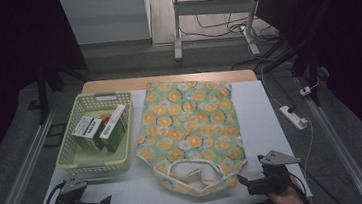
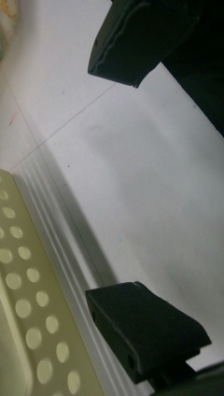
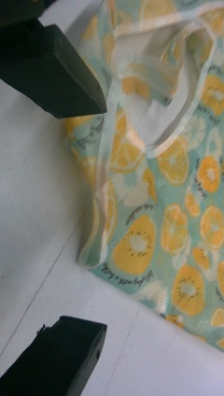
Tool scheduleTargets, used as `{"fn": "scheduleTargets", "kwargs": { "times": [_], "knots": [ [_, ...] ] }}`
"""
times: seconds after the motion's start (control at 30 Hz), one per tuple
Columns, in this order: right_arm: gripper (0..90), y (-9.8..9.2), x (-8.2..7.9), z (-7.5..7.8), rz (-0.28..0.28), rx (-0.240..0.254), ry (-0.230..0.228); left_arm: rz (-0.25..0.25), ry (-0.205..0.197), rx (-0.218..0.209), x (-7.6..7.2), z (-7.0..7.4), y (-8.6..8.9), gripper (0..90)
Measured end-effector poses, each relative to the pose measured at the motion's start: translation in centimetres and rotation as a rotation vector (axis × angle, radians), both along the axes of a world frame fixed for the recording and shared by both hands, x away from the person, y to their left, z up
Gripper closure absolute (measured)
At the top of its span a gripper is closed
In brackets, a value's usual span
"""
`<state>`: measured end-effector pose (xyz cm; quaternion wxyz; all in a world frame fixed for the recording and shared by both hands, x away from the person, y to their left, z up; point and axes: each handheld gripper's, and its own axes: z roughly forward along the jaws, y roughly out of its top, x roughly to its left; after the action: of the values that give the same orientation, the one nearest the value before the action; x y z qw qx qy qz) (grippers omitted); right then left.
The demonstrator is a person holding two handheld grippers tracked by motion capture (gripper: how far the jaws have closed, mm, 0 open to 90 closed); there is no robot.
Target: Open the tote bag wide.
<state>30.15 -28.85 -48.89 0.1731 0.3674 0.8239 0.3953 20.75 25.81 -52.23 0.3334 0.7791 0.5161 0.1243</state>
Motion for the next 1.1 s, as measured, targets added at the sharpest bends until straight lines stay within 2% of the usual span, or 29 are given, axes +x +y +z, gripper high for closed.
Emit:
{"fn": "scheduleTargets", "kwargs": {
  "times": [0.3, 0.47, 0.67, 0.83, 1.1],
  "knots": [
    [0.0, 0.9, -0.3, 0.0, 0.065, -0.014, 0.003, 0.005, 0.007, -0.008, 0.0, 0.0, 0.1, 0.0],
    [0.0, 1.2, -0.3, 0.2, 0.065, -0.011, 0.01, 0.001, 0.006, -0.007, 0.0, 0.0, 0.1, 0.0],
    [0.0, 2.1, -0.6, 1.0, 0.098, -0.002, -0.018, 0.006, 0.007, -0.021, 0.0, 0.0, 0.2, 0.0],
    [0.0, 3.1, -0.7, 1.3, 0.133, -0.02, 0.0, 0.005, 0.005, -0.019, 0.0, 0.0, 0.2, 0.0],
    [0.0, 4.6, -0.9, 1.3, 0.171, 0.002, 0.039, 0.007, 0.007, -0.021, 0.0, 0.0, 0.2, 0.0]
  ]
}}
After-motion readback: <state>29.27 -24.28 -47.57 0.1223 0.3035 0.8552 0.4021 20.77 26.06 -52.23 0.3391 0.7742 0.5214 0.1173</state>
